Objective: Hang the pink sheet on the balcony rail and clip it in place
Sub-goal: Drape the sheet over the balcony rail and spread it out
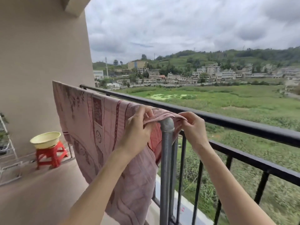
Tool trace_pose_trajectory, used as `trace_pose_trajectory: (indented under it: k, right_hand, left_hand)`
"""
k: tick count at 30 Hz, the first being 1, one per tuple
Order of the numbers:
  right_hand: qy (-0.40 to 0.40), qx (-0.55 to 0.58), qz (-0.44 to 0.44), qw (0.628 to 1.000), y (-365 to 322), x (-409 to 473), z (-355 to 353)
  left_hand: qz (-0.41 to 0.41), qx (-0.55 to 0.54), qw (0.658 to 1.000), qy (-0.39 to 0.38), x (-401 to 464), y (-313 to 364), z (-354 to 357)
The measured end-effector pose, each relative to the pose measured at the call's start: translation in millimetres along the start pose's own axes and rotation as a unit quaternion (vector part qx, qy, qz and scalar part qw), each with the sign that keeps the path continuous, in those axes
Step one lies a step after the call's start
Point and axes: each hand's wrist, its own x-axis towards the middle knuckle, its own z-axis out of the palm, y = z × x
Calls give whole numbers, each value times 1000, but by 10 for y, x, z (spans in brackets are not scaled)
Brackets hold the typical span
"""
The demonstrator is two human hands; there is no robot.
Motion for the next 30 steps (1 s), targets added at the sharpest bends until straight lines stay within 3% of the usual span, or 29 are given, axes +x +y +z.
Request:
trace_pose_trajectory:
  k: [4, 9, 12, 18, 26, 28, 30]
  right_hand:
    - [19, 96, 34, 995, 169, -88, 138]
    - [-24, -55, -61, 996, 388, -175, 146]
    - [-56, -97, -62, 992, 490, -200, 214]
    - [-122, -81, 77, 986, 853, -306, 397]
    - [-90, -158, 97, 979, 1375, -603, 242]
    - [-78, -115, 151, 979, 1497, -715, 242]
    - [-50, 3, 246, 968, 1615, -828, 258]
  left_hand:
    - [-15, 111, 991, 79, -231, -42, 71]
    - [-72, 158, 976, 131, -465, -196, 249]
    - [-98, 151, 975, 132, -618, -284, 362]
    - [-169, 174, 957, 157, -912, -503, 451]
    - [-344, 196, 908, 133, -1464, -864, 540]
    - [-354, 196, 905, 131, -1673, -905, 611]
    - [-360, 195, 903, 132, -1866, -945, 673]
